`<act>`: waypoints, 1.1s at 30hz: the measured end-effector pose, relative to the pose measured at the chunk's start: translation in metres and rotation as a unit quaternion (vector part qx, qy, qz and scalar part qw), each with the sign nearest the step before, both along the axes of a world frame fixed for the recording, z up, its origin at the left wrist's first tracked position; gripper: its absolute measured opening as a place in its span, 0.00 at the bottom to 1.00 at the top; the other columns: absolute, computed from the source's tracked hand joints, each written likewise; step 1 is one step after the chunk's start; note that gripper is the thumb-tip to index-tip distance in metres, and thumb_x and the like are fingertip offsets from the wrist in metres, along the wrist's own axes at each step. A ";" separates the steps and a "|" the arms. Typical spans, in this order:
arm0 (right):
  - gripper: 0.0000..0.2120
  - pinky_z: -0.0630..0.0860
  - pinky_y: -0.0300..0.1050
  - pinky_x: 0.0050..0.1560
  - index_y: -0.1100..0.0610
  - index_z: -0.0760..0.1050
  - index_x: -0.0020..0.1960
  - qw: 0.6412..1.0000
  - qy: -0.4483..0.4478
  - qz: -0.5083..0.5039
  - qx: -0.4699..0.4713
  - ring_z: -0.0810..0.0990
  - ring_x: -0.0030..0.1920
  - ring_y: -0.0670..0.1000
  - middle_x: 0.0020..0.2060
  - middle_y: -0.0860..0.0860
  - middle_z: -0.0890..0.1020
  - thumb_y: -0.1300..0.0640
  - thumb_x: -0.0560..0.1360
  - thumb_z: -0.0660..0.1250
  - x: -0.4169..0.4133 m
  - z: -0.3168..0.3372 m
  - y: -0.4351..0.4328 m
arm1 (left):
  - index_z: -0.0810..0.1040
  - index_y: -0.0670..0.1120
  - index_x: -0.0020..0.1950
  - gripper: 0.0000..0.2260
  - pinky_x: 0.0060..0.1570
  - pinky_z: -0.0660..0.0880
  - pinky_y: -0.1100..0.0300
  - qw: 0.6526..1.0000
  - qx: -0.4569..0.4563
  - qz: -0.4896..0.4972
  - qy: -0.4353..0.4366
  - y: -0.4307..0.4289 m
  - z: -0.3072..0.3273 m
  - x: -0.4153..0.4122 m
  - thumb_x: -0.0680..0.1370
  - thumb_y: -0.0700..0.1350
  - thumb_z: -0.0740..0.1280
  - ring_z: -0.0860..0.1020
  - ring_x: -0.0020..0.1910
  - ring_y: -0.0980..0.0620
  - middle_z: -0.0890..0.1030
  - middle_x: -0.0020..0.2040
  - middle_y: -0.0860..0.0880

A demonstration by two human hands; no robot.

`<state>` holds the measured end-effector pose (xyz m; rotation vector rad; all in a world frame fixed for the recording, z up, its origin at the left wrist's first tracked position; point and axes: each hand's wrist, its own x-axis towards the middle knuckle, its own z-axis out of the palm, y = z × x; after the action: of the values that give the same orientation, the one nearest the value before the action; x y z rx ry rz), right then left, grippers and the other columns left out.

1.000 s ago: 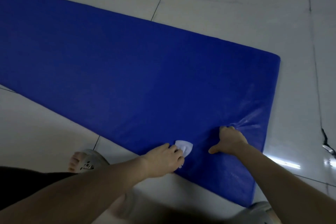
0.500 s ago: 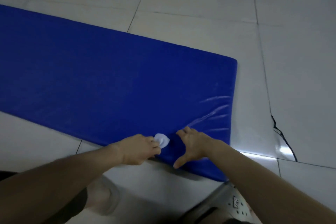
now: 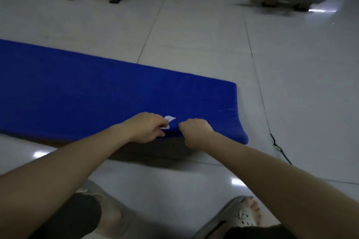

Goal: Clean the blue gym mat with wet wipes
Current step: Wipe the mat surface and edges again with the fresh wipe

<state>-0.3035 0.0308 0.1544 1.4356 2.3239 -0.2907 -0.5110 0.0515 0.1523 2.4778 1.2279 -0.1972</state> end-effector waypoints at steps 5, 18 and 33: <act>0.11 0.71 0.49 0.44 0.53 0.71 0.62 0.997 -0.028 -0.037 0.067 0.73 0.44 0.54 0.45 0.51 0.72 0.57 0.80 0.63 0.045 0.066 0.041 | 0.75 0.55 0.52 0.04 0.43 0.72 0.57 0.994 0.072 0.039 -0.067 0.033 0.052 0.048 0.81 0.54 0.67 0.75 0.42 0.58 0.77 0.45 0.57; 0.24 0.73 0.51 0.65 0.46 0.70 0.72 0.953 -0.100 -0.264 0.112 0.78 0.61 0.53 0.64 0.47 0.78 0.62 0.78 0.62 0.328 0.125 0.019 | 0.70 0.50 0.73 0.25 0.52 0.74 0.59 0.990 0.126 0.007 -0.058 0.023 -0.017 0.208 0.78 0.53 0.71 0.75 0.54 0.53 0.71 0.69 0.49; 0.29 0.75 0.66 0.61 0.63 0.62 0.74 0.952 -0.159 -0.261 -0.020 0.75 0.62 0.69 0.66 0.66 0.71 0.54 0.78 0.68 0.213 -0.056 -0.015 | 0.70 0.53 0.70 0.21 0.49 0.77 0.59 0.995 0.087 0.026 -0.048 -0.018 -0.096 0.243 0.79 0.51 0.70 0.76 0.53 0.56 0.74 0.64 0.55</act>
<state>-0.0905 0.0156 0.0987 1.9023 1.6516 -0.2260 -0.2681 0.0337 0.0562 2.5649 1.3177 0.0447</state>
